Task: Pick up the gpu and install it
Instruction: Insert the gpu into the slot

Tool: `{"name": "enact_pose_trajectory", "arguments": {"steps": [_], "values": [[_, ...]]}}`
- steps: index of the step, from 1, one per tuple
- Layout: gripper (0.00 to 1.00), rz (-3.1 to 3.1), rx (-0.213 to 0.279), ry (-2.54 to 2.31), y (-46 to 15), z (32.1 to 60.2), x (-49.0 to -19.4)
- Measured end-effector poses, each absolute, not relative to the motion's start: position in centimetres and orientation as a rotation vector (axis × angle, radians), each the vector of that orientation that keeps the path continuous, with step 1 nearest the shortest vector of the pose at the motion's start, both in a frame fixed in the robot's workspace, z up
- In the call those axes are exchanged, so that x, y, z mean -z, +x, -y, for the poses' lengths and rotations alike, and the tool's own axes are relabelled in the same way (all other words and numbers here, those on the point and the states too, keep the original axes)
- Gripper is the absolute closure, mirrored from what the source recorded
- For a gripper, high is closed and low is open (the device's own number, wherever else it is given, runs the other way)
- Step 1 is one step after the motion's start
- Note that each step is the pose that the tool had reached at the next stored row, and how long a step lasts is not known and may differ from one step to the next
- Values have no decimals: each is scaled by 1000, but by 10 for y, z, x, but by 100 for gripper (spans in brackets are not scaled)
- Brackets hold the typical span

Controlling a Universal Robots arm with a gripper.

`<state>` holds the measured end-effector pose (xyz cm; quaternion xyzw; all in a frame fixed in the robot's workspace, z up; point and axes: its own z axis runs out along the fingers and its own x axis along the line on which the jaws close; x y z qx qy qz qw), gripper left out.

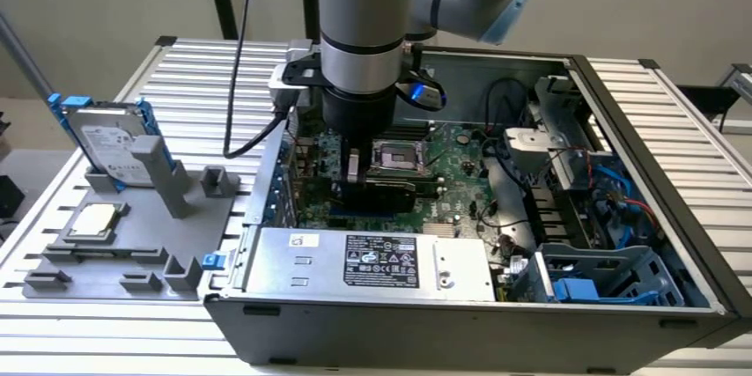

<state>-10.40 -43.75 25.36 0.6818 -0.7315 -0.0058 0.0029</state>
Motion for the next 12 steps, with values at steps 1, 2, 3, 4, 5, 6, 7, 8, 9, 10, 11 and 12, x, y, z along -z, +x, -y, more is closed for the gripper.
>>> {"name": "enact_pose_trajectory", "arguments": {"steps": [1,2,3,4,5,6,7,8,9,10,11,12], "values": [[74,2294,18,2138,-104,438,-254],[74,2294,17,2138,-104,438,-254],[74,2294,17,2138,-105,438,-254],[74,2294,16,2138,-105,438,-254],[74,2294,16,2138,-105,438,-254],[74,2294,16,2138,-105,438,-254],[74,2294,16,2139,-105,438,-254],[74,2294,16,2139,-105,438,-254],[74,2294,16,2139,-105,438,-254],[74,2293,16,2139,-105,438,-254],[74,2293,16,2139,-105,439,-254],[74,2293,16,2140,-105,439,-253]]}}
